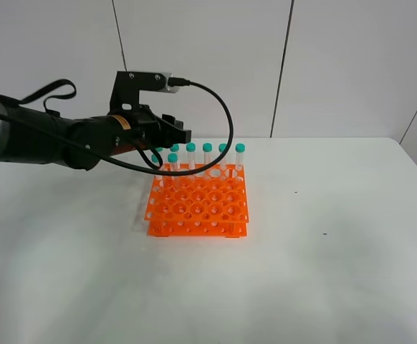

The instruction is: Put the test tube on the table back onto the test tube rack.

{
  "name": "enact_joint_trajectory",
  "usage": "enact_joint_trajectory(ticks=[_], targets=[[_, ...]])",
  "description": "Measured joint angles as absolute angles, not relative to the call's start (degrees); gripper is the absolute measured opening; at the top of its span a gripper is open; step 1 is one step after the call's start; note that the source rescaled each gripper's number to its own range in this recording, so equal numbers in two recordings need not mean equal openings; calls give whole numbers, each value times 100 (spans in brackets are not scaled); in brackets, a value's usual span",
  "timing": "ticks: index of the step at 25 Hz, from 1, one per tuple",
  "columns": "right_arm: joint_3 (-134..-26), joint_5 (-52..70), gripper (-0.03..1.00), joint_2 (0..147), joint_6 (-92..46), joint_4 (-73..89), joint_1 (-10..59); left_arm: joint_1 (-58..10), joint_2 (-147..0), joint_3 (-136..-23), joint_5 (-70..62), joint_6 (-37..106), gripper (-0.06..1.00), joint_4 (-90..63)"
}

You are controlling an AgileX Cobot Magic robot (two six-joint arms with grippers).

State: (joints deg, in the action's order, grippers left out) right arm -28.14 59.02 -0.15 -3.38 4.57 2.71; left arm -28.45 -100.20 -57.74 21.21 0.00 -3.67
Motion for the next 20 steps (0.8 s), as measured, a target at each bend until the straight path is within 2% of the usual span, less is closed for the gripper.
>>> enact_joint_trajectory(ticks=[4, 5, 8, 10, 14, 20], targets=[[-2814, 5902, 100, -15, -338, 457, 271, -2845, -9402, -5774, 1649, 163, 47, -367], [-2814, 5902, 100, -15, -338, 457, 271, -2845, -9266, -5774, 1528, 245, 54, -367], [-2814, 5902, 100, -15, -338, 457, 271, -2832, -8951, -5774, 995, 463, 83, -367], [-2814, 5902, 100, -15, -338, 457, 271, -2783, -8815, -5851, 308, 522, 94, -362], [-2814, 5902, 100, -15, -338, 457, 271, -2562, -8738, -6316, -1350, 487, 100, -362], [-2814, 5902, 100, -15, -338, 457, 271, -1879, -8908, -7161, -3596, 426, 100, -362]])
